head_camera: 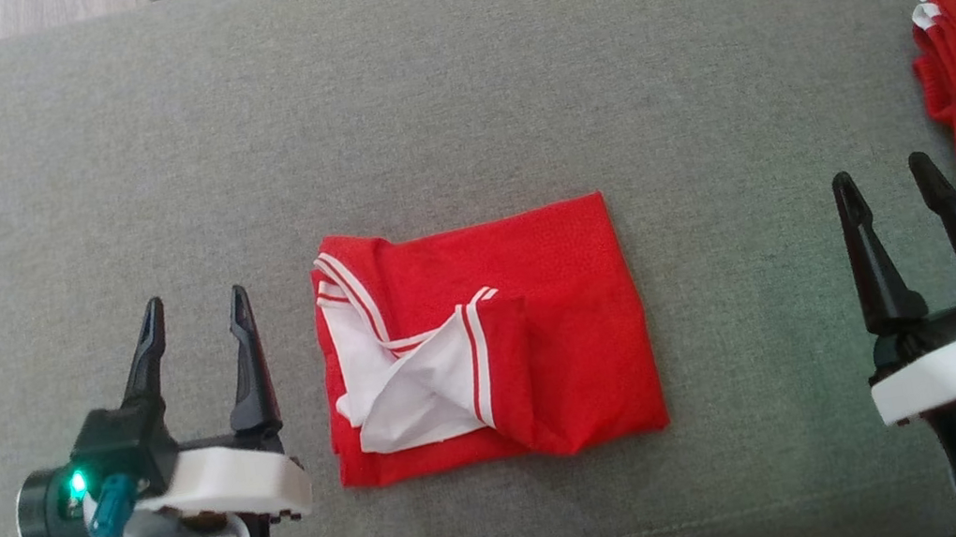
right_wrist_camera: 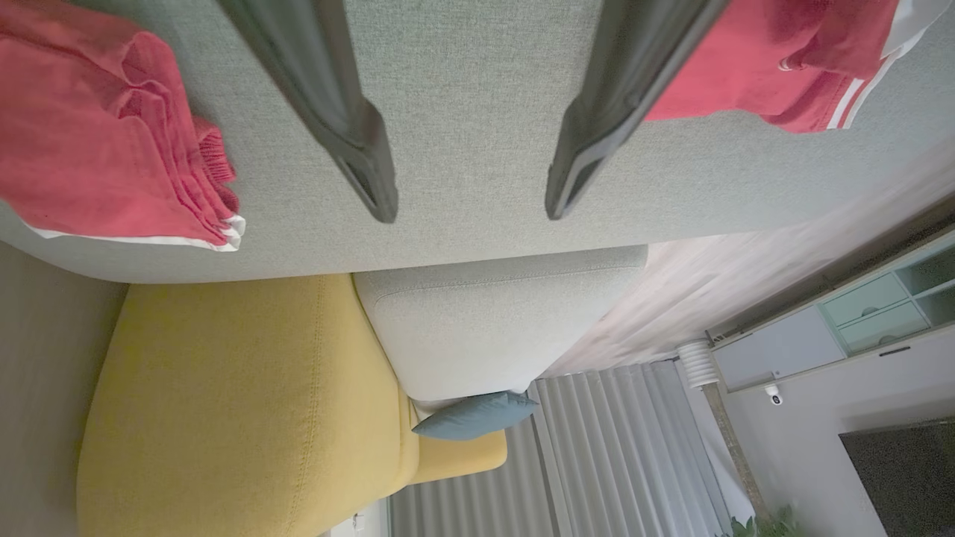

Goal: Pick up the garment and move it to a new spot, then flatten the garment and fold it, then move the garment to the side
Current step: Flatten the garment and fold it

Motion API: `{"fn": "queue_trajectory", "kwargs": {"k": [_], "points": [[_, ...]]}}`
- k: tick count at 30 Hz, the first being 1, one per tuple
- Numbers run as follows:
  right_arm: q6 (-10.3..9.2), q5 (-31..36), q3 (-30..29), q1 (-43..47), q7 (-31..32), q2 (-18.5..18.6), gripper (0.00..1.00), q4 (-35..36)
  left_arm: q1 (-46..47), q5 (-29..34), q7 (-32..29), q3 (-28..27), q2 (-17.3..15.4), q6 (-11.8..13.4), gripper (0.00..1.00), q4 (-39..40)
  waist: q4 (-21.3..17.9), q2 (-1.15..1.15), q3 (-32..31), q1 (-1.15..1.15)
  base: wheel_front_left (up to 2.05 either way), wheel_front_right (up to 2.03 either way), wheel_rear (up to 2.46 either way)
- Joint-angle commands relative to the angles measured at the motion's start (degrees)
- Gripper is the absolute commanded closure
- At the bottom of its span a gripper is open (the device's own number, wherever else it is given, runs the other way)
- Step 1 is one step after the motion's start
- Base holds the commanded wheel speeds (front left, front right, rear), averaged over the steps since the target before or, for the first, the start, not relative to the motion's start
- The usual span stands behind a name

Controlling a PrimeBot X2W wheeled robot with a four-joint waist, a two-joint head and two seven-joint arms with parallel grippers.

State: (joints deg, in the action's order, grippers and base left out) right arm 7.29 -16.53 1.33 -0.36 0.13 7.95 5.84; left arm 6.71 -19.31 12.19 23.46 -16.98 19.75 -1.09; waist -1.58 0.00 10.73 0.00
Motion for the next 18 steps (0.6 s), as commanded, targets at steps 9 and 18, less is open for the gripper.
{"fn": "queue_trajectory", "kwargs": {"k": [9, 18], "points": [[0.20, -0.3, 4.5, -2.5, 2.9, -0.4, 1.00, -2.4, 2.6, 0.1, 0.3, -2.0, -1.7, 0.5, 0.00, 1.9, 0.7, 0.00, 0.3, 0.00, 0.00, 0.00, 0.00], [0.20, -5.4, 22.4, -11.0, 2.2, -3.7, 1.00, -18.1, 5.0, 0.4, 0.3, -0.5, -0.6, 0.0, 0.00, 1.6, 3.5, 0.00, 2.0, 0.00, 0.00, 0.00, 0.00]]}}
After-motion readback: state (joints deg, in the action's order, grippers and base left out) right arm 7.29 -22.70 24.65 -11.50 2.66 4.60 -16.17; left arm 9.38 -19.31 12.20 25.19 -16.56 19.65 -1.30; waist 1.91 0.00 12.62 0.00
